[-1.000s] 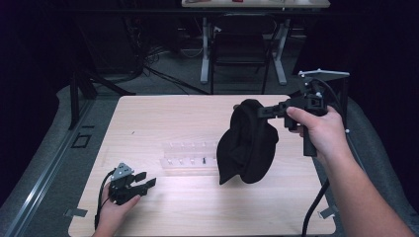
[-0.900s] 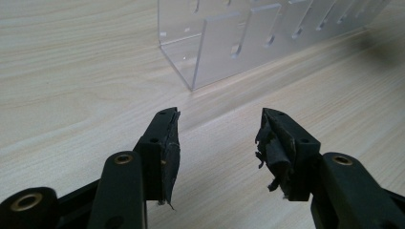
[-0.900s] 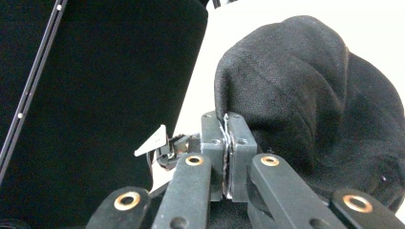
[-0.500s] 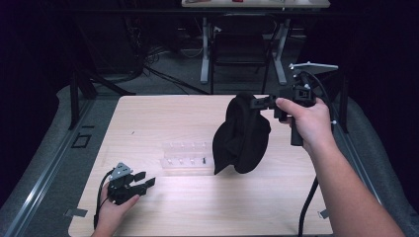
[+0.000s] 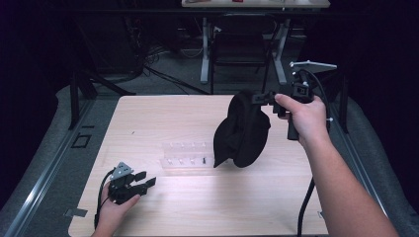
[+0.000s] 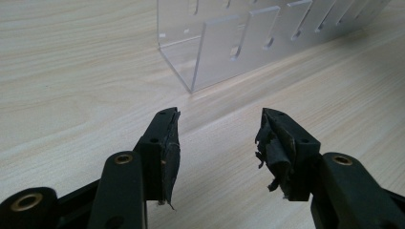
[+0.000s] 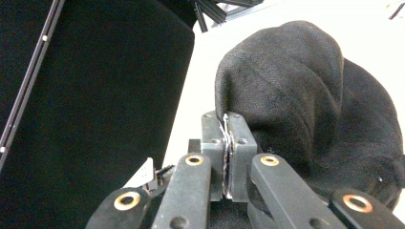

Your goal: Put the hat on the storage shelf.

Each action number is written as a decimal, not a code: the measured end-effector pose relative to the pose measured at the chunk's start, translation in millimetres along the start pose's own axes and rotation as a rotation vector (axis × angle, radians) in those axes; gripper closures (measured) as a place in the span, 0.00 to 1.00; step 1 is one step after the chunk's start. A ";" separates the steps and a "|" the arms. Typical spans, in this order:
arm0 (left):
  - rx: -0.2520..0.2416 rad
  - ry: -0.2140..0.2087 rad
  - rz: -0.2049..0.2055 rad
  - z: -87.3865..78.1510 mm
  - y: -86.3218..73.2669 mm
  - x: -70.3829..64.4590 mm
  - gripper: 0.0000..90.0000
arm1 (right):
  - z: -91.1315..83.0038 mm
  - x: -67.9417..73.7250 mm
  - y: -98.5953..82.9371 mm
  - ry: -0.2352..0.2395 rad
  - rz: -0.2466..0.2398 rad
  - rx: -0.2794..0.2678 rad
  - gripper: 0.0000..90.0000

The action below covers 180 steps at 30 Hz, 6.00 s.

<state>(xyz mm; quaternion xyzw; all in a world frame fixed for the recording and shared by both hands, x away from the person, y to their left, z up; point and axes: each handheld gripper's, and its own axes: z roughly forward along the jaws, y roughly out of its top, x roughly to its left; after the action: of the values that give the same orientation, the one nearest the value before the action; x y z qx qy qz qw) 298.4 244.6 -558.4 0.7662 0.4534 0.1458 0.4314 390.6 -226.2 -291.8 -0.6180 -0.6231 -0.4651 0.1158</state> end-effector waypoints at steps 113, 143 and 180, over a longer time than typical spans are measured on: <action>-0.061 -0.171 0.249 69.5 76.7 -121.7 0.95 | 47.3 25.9 -7.9 0.156 -0.054 0.023 0.91; -0.038 -0.212 0.127 83.3 49.0 -101.6 0.94 | 19.8 1.1 -22.3 0.047 -0.086 -0.032 0.89; -0.007 -0.119 0.044 13.3 34.1 -49.2 0.57 | 14.2 -62.2 -106.8 -0.218 -0.249 -0.059 0.75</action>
<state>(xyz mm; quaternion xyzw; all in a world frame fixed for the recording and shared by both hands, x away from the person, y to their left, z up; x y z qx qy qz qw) 299.1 189.8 -530.9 0.7818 0.4095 0.1110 0.4570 315.9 -236.2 -390.9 -0.5861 -0.6898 -0.4239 -0.0292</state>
